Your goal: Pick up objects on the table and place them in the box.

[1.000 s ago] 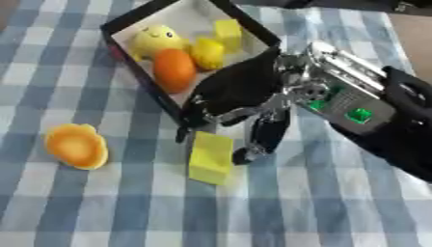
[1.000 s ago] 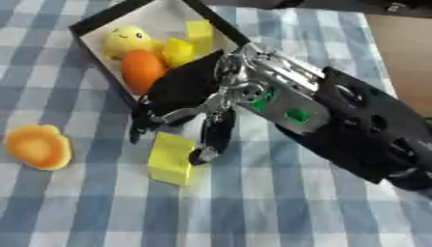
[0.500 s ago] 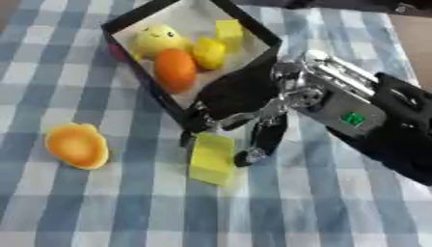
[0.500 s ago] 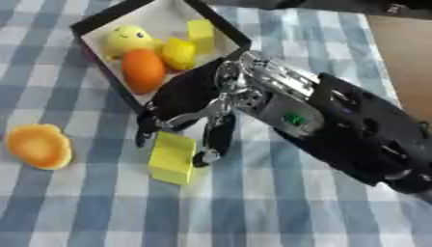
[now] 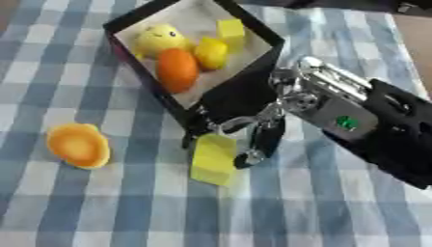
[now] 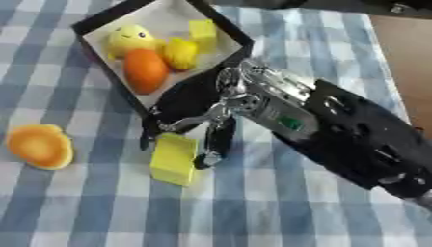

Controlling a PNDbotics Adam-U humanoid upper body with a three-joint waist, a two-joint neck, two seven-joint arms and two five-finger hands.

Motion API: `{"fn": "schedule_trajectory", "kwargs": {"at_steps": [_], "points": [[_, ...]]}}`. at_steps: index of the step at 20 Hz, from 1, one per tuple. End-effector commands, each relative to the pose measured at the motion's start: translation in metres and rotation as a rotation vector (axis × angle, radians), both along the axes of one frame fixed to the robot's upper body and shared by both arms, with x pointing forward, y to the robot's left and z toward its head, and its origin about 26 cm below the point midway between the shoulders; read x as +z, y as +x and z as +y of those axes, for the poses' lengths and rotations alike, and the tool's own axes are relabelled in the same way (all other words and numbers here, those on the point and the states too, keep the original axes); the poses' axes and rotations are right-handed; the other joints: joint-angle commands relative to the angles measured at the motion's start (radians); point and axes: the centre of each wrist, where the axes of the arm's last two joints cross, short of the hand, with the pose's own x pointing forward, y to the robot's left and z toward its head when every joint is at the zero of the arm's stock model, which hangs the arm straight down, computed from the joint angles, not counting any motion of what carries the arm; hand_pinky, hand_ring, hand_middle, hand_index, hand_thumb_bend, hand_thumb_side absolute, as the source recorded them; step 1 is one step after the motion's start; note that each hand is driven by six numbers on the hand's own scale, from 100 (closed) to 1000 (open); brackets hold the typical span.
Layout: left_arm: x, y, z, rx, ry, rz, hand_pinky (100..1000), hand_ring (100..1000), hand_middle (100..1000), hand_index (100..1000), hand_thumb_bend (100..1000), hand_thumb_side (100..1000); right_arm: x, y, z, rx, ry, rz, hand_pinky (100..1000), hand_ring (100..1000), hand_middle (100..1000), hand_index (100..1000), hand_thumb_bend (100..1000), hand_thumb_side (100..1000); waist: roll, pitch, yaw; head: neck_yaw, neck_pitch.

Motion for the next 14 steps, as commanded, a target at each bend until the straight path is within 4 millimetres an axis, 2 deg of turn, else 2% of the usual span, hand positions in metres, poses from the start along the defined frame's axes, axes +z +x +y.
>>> {"fn": "schedule_trajectory", "kwargs": {"at_steps": [1,5,6,7,8,9,10,14], "points": [[0.014,-0.002,0.001,0.004,0.017,-0.039,753,767,832,868,844,575,0.001,0.004,-0.002,0.004,-0.013,-0.018,872,825,765,874,407,100,-0.004,-0.003,0.002,-0.003,-0.011],[0.014,-0.003,0.002,0.007,0.014,-0.038,753,767,831,868,844,574,-0.002,0.006,-0.002,0.006,0.001,-0.015,865,804,684,814,398,100,-0.003,-0.002,0.001,-0.002,-0.010],[0.013,-0.003,0.002,0.008,0.014,-0.038,753,767,831,868,844,575,-0.002,0.005,-0.005,0.005,0.008,-0.016,862,793,639,778,390,100,-0.003,-0.001,0.000,-0.001,-0.009],[0.013,-0.003,0.002,0.008,0.013,-0.038,753,767,831,868,843,575,-0.002,0.003,-0.009,0.007,0.016,-0.020,861,791,631,771,388,100,-0.004,-0.001,-0.001,-0.001,-0.009],[0.013,-0.003,0.002,0.009,0.013,-0.038,753,766,830,867,843,574,-0.002,0.000,-0.012,0.009,0.026,-0.022,853,772,584,724,368,100,-0.004,-0.002,-0.001,-0.002,-0.009],[0.013,-0.003,0.002,0.009,0.013,-0.038,753,766,830,867,843,574,-0.001,-0.002,-0.014,0.011,0.037,-0.023,852,768,576,715,363,100,-0.004,-0.002,-0.002,-0.002,-0.009],[0.013,-0.003,0.002,0.009,0.013,-0.037,753,766,830,867,843,575,0.001,-0.004,-0.015,0.013,0.048,-0.023,843,733,525,661,321,100,-0.004,-0.002,-0.003,-0.001,-0.008],[0.013,-0.003,0.003,0.012,0.015,-0.035,753,766,829,867,842,574,0.009,-0.011,-0.017,0.013,0.090,-0.021,826,688,464,590,264,100,-0.003,-0.006,-0.006,-0.001,-0.007]]}}
